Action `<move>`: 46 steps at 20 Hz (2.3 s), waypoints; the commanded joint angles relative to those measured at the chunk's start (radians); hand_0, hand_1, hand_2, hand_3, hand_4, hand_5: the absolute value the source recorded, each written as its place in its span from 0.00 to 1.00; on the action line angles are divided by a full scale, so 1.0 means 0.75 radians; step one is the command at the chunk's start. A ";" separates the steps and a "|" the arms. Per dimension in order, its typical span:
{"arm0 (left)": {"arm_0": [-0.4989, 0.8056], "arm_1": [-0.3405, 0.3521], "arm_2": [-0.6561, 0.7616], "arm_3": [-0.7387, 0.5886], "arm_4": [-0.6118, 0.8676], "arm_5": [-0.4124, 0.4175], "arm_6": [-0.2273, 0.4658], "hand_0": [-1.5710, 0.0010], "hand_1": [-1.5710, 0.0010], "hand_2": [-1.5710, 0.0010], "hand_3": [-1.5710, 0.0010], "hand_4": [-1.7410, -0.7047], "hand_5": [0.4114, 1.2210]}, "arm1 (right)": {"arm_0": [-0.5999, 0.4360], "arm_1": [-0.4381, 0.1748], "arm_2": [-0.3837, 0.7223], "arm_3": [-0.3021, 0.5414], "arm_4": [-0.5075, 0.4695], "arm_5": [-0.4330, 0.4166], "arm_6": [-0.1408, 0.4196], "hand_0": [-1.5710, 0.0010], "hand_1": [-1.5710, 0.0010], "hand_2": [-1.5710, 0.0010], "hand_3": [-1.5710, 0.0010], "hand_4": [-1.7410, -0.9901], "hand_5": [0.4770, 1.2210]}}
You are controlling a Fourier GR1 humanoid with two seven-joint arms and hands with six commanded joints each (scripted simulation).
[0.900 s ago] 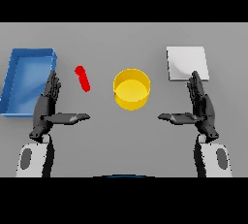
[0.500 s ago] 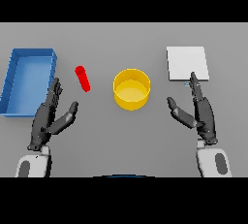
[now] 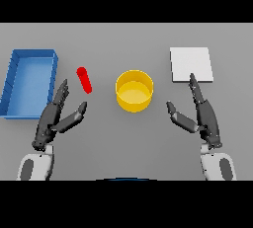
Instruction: Pick up the red beaker and tilt it to pour out 1 green nut into yellow bowl. Pick up the yellow bowl and place it on the metallic measuring scale.
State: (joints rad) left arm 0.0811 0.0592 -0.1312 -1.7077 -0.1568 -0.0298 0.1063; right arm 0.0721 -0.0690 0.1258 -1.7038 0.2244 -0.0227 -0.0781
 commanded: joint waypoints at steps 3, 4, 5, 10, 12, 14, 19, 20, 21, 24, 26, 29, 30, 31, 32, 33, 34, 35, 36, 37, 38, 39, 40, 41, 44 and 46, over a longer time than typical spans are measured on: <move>-0.117 -0.005 0.052 0.157 0.017 0.010 -0.029 1.00 1.00 1.00 1.00 0.55 0.29 | 0.001 0.006 -0.010 0.012 -0.026 0.011 0.001 1.00 1.00 1.00 1.00 0.71 0.20; -0.160 -0.007 0.066 0.210 0.023 0.009 -0.041 1.00 1.00 1.00 1.00 0.54 0.29 | 0.002 0.005 -0.006 0.022 -0.020 0.013 -0.014 1.00 1.00 1.00 1.00 0.70 0.20; -0.194 -0.003 0.075 0.271 0.013 0.012 -0.054 1.00 1.00 1.00 1.00 0.54 0.29 | 0.006 0.003 -0.013 0.014 -0.034 0.018 -0.027 1.00 1.00 1.00 1.00 0.70 0.20; -0.390 -0.005 0.118 0.530 0.002 0.010 -0.152 1.00 1.00 1.00 1.00 0.54 0.28 | 0.014 0.005 -0.011 0.022 -0.035 0.022 -0.045 1.00 1.00 1.00 1.00 0.68 0.20; -0.435 -0.006 0.117 0.568 -0.001 0.002 -0.172 1.00 1.00 1.00 1.00 0.52 0.29 | -0.002 0.001 -0.010 0.019 -0.023 0.016 -0.009 1.00 1.00 1.00 1.00 0.70 0.20; -0.495 -0.004 0.120 0.609 -0.026 0.026 -0.162 1.00 1.00 1.00 1.00 0.52 0.30 | 0.015 0.019 -0.003 0.023 -0.035 0.021 -0.033 1.00 1.00 1.00 1.00 0.68 0.20; -0.598 -0.020 0.135 0.773 -0.061 0.064 -0.164 1.00 1.00 1.00 1.00 0.52 0.32 | 0.021 0.011 -0.016 0.010 -0.043 0.018 -0.023 1.00 1.00 1.00 1.00 0.68 0.21; -0.609 -0.018 0.146 0.792 -0.059 0.070 -0.174 1.00 1.00 1.00 1.00 0.52 0.32 | 0.017 -0.002 -0.030 0.004 -0.056 0.023 -0.020 1.00 1.00 1.00 1.00 0.67 0.22; -0.650 -0.019 0.161 0.829 -0.059 0.085 -0.175 1.00 1.00 1.00 1.00 0.52 0.32 | 0.037 0.006 -0.014 -0.006 -0.046 0.024 -0.029 1.00 1.00 1.00 1.00 0.67 0.22; -0.684 -0.040 0.191 0.908 -0.031 0.085 -0.263 1.00 1.00 1.00 1.00 0.48 0.35 | 0.012 0.007 -0.030 0.004 -0.056 0.016 0.003 1.00 1.00 1.00 1.00 0.66 0.22; -0.709 -0.061 0.230 0.972 0.002 0.098 -0.344 1.00 1.00 1.00 1.00 0.44 0.37 | 0.026 0.004 -0.026 -0.018 -0.059 0.020 0.000 1.00 1.00 1.00 1.00 0.66 0.23; -0.759 -0.091 0.272 1.060 0.034 0.112 -0.389 0.95 0.94 0.90 0.91 0.36 0.43 | 0.010 0.001 -0.032 -0.010 -0.059 0.018 0.015 1.00 1.00 1.00 1.00 0.66 0.23; -0.772 -0.097 0.279 1.071 0.035 0.125 -0.410 0.87 0.85 0.82 0.84 0.33 0.46 | 0.011 0.000 -0.031 -0.011 -0.054 0.014 0.018 1.00 1.00 1.00 1.00 0.67 0.23; -0.764 -0.106 0.284 1.079 0.030 0.149 -0.428 0.76 0.74 0.71 0.67 0.32 0.57 | 0.032 -0.001 -0.021 -0.014 -0.042 0.016 -0.011 1.00 1.00 1.00 1.00 0.67 0.23; -0.775 -0.116 0.282 1.098 0.005 0.200 -0.413 0.65 0.63 0.58 0.54 0.26 0.66 | 0.021 0.006 -0.022 -0.012 -0.044 0.011 0.001 1.00 1.00 1.00 1.00 0.67 0.23; -0.790 -0.118 0.267 1.114 -0.032 0.239 -0.384 0.52 0.50 0.46 0.44 0.21 0.73 | 0.034 0.006 -0.028 -0.021 -0.055 0.013 -0.004 1.00 1.00 1.00 1.00 0.67 0.23; -0.803 -0.105 0.254 1.122 -0.066 0.252 -0.372 0.42 0.40 0.37 0.37 0.18 0.78 | 0.039 0.007 -0.026 -0.028 -0.058 0.017 -0.014 1.00 1.00 1.00 1.00 0.67 0.23; -0.809 -0.100 0.243 1.121 -0.079 0.256 -0.373 0.33 0.32 0.30 0.33 0.15 0.82 | 0.030 0.010 -0.023 -0.028 -0.057 0.016 0.010 1.00 1.00 1.00 1.00 0.67 0.23; -0.808 -0.103 0.235 1.127 -0.079 0.250 -0.394 0.27 0.26 0.24 0.29 0.12 0.86 | 0.028 0.000 -0.029 -0.027 -0.053 0.014 0.016 1.00 1.00 1.00 1.00 0.67 0.23; -0.807 -0.105 0.236 1.132 -0.069 0.240 -0.400 0.21 0.21 0.19 0.27 0.10 0.89 | 0.030 0.002 -0.025 -0.032 -0.056 0.018 0.002 1.00 1.00 1.00 1.00 0.66 0.23; -0.814 -0.103 0.238 1.146 -0.067 0.241 -0.412 0.17 0.16 0.15 0.21 0.14 0.91 | 0.008 0.003 -0.038 -0.007 -0.077 0.025 0.017 1.00 1.00 1.00 1.00 0.65 0.23; -0.819 -0.100 0.237 1.149 -0.068 0.242 -0.408 0.14 0.13 0.12 0.17 0.17 0.93 | 0.022 0.000 -0.029 -0.026 -0.069 0.028 0.009 1.00 1.00 1.00 1.00 0.65 0.23; -0.811 -0.103 0.236 1.139 -0.073 0.246 -0.413 0.11 0.11 0.10 0.14 0.19 0.94 | 0.028 0.011 -0.023 -0.028 -0.074 0.030 0.001 1.00 1.00 1.00 1.00 0.65 0.22; -0.810 -0.108 0.247 1.126 -0.044 0.223 -0.437 0.09 0.08 0.08 0.11 0.15 0.94 | 0.031 0.014 -0.018 -0.026 -0.075 0.036 0.008 1.00 1.00 1.00 1.00 0.65 0.22; -0.811 -0.115 0.278 1.046 0.070 0.142 -0.443 0.04 0.04 0.04 0.06 0.08 0.91 | 0.020 0.003 -0.030 -0.011 -0.065 0.024 0.003 1.00 1.00 1.00 1.00 0.66 0.22; -0.811 -0.101 0.282 0.988 0.107 0.121 -0.423 0.03 0.03 0.03 0.04 0.05 0.90 | 0.024 -0.003 -0.031 -0.014 -0.058 0.021 -0.015 1.00 1.00 1.00 1.00 0.67 0.22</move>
State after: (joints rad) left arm -0.5275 -0.0162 0.0802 -0.9668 -0.0752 0.0601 -0.2137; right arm 0.0902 -0.0714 0.1023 -1.7142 0.1809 -0.0070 -0.0882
